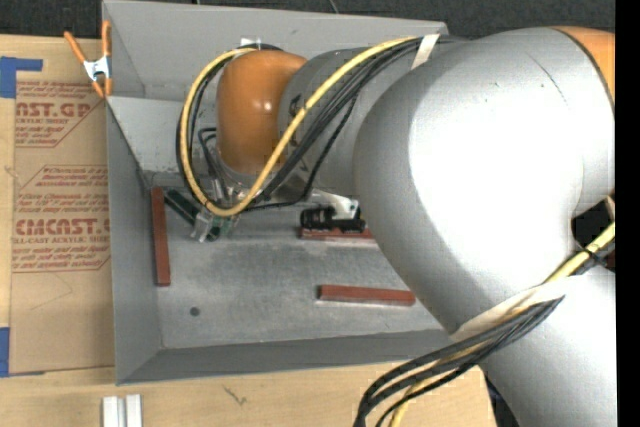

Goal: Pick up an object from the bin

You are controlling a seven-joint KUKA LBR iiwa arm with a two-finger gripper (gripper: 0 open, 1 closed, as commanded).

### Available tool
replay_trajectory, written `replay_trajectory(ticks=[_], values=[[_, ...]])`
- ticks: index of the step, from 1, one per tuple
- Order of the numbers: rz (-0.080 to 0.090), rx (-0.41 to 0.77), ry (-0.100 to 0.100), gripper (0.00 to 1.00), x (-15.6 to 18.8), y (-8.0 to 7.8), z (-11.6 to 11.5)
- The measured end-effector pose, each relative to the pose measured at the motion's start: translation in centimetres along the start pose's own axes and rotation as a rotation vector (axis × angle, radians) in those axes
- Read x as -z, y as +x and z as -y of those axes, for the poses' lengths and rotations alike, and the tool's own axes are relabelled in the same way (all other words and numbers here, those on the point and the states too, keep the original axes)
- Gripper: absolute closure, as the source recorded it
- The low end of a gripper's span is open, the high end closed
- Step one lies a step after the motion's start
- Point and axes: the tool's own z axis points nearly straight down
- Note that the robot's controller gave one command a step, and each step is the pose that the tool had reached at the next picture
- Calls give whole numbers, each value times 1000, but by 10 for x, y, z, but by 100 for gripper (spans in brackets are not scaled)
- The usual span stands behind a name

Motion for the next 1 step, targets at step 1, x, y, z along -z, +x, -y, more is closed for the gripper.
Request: replay_trajectory(ticks=[1], values=[[-8,-1,8,100,8,-1,0]])
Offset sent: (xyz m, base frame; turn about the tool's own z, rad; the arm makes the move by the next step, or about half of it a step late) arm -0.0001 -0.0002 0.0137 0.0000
